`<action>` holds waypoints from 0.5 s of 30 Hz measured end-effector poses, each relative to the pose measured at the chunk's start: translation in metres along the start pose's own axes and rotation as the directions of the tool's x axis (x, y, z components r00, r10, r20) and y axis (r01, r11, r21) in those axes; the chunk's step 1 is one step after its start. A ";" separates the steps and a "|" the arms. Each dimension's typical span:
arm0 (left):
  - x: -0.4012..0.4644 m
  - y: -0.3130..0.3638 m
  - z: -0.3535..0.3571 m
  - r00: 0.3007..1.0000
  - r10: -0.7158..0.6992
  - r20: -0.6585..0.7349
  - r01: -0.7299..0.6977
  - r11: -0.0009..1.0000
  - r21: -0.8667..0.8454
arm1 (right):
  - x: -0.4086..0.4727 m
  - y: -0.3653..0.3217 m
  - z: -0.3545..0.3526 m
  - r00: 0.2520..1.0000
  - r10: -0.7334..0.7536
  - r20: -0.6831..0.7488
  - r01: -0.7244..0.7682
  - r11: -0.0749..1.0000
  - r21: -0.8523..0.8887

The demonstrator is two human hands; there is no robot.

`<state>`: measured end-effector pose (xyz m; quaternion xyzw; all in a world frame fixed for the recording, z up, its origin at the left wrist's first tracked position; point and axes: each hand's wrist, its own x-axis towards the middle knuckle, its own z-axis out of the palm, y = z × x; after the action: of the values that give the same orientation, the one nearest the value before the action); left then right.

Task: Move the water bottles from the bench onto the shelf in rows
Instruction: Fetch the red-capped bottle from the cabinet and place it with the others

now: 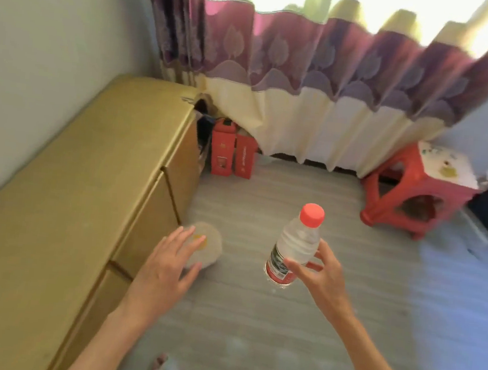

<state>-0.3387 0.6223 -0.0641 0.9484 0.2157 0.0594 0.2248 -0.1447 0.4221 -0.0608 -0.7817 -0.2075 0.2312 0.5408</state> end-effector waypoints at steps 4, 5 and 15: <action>0.052 0.112 0.055 0.980 0.183 0.071 -0.179 0.982 -0.060 | -0.035 0.037 -0.127 0.977 0.062 -0.205 -0.055 0.998 0.036; 0.062 0.141 0.073 0.970 0.223 0.094 -0.216 0.973 -0.077 | -0.046 0.046 -0.157 0.963 0.088 -0.254 -0.079 0.996 0.044; 0.169 0.422 0.204 0.669 0.677 0.306 -0.671 0.727 -0.142 | -0.130 0.126 -0.397 0.715 0.265 -0.646 -0.168 0.963 0.209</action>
<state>0.0170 0.2745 -0.0525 0.9541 -0.1920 -0.0232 0.2285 -0.0078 0.0087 -0.0394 -0.7926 0.1097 0.0108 0.5997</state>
